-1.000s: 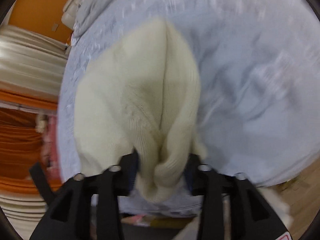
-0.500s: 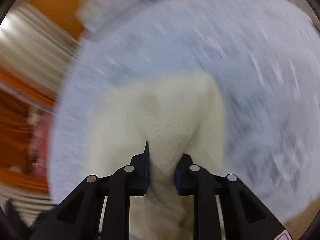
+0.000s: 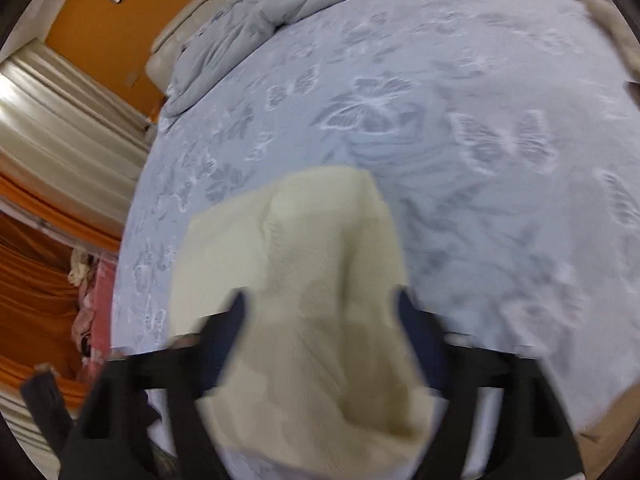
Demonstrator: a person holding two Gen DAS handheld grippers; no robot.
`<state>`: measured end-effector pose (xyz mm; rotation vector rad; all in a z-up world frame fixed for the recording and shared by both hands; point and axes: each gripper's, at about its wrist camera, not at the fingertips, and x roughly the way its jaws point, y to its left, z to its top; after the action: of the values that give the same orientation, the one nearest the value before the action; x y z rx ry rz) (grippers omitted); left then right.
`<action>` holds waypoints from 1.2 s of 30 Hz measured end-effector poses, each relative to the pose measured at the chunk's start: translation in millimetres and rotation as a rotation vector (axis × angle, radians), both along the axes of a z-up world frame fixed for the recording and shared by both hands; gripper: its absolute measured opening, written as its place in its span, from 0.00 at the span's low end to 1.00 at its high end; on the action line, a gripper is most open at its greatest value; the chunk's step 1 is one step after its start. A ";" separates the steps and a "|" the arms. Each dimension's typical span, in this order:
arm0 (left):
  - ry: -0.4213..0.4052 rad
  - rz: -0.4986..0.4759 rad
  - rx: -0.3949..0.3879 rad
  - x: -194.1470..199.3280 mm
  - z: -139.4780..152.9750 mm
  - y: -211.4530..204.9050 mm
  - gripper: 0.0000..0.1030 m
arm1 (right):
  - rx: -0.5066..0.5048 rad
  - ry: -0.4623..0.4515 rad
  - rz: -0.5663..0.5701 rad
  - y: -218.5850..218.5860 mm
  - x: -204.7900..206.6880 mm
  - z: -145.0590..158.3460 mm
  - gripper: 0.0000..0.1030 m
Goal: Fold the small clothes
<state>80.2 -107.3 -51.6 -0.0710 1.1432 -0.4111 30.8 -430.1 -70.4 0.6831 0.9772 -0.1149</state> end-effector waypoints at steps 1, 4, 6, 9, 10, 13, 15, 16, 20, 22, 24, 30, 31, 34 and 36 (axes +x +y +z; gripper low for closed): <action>0.020 -0.001 -0.017 6.4 -3.2 -3.1 0.90 | 0.012 0.013 -0.005 -1.6 -5.5 -2.3 0.85; 0.091 0.012 -0.044 27.0 -17.6 -13.9 0.90 | 0.127 0.122 0.021 0.1 -9.2 -31.3 0.85; 0.139 0.031 -0.047 39.5 -30.6 -21.3 0.90 | 0.168 0.159 0.043 7.5 -4.2 -50.0 0.85; 0.197 0.049 -0.069 50.9 -45.8 -27.3 0.94 | 0.194 0.200 0.058 17.3 5.0 -66.2 0.86; 0.222 0.049 -0.088 55.2 -53.0 -28.8 0.95 | 0.212 0.200 0.058 19.9 11.7 -69.7 0.90; 0.303 0.075 -0.134 63.0 -71.0 -27.6 0.96 | 0.240 0.192 0.062 22.4 20.1 -80.3 0.95; 0.333 0.097 -0.154 64.0 -75.1 -26.1 0.96 | 0.261 0.165 0.053 23.3 21.7 -85.6 0.95; 0.322 0.095 -0.142 62.8 -73.5 -27.5 0.96 | 0.263 0.152 0.056 21.5 19.8 -87.3 0.95; 0.186 0.033 -0.011 52.5 -55.9 -43.4 0.96 | 0.293 0.122 0.058 21.8 21.5 -89.7 0.95; 0.135 -0.005 0.042 48.8 -48.3 -53.2 0.96 | 0.313 0.108 0.063 22.8 22.4 -90.0 0.95; 0.109 -0.037 0.089 46.2 -43.4 -63.0 0.96 | 0.327 0.094 0.075 19.4 20.2 -90.0 0.95; 0.073 -0.048 0.135 45.3 -39.2 -67.6 0.96 | 0.260 0.056 -0.017 9.6 10.8 -79.1 0.90; 0.073 -0.050 0.139 45.0 -38.5 -66.4 0.96 | 0.221 0.049 -0.051 5.7 5.1 -74.5 0.90; 0.059 -0.068 0.163 42.1 -33.0 -66.4 0.95 | 0.146 0.007 -0.100 4.7 -14.9 -49.0 0.90; 0.035 -0.088 0.175 34.8 -24.8 -62.4 0.95 | 0.140 0.018 -0.063 11.1 -20.2 -41.6 0.90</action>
<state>115.0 -169.7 -76.4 0.1258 1.2154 -0.3878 10.5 -419.0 -112.0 0.8426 0.9880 -0.1094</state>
